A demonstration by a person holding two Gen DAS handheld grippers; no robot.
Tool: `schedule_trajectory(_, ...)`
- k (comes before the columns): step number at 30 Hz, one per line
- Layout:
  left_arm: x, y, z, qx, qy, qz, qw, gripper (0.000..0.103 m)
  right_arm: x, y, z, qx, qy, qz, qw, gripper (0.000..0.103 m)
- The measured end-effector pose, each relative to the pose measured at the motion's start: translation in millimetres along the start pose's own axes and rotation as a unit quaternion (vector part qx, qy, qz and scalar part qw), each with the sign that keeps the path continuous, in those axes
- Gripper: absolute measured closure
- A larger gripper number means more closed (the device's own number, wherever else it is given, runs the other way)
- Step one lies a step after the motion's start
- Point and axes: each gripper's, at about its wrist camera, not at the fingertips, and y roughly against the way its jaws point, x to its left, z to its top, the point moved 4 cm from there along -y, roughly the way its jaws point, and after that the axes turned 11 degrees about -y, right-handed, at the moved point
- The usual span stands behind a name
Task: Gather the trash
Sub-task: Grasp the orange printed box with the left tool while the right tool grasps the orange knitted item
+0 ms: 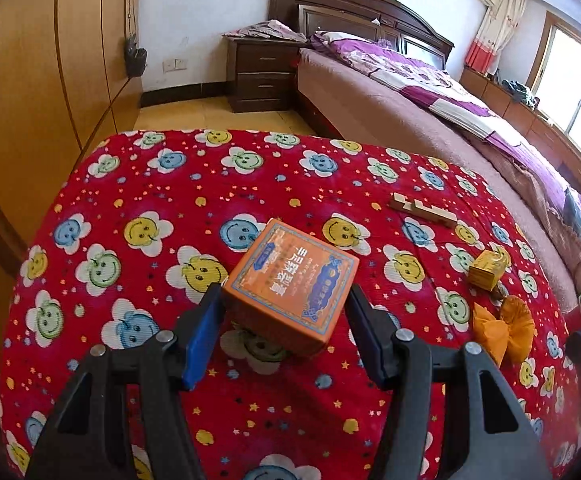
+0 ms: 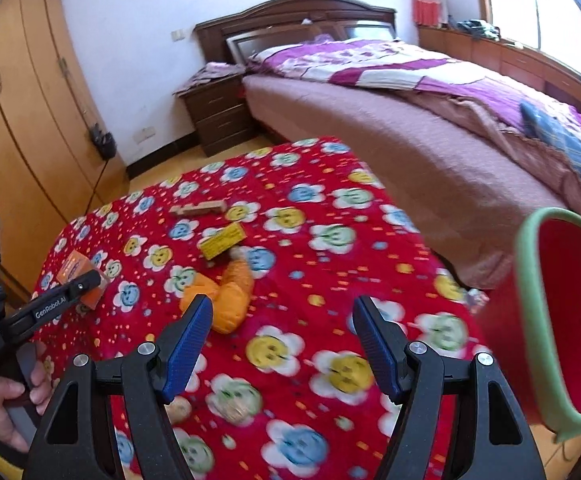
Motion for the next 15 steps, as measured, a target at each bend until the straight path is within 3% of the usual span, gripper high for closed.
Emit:
schedule_trajectory(3,-1.6,-0.1,-0.8,-0.004,-0.001,0.000,1.0000,0.041,11.5,-18.6,-0.7,0.009,0.002,0.013,1.000,0.030)
schedule_trajectory(10,-5.2,1.0,-3.3,-0.011,-0.009,0.006,0.9999,0.041,22.6,-44.6,-5.3,0.031,0.004,0.022,0.999,0.063)
schedule_trajectory(15,-6.1,1.8,-3.8,-0.012,-0.011,0.008,0.9998,0.041,24.4,-52.6,-11.5,0.037,0.003,0.027,0.999,0.074)
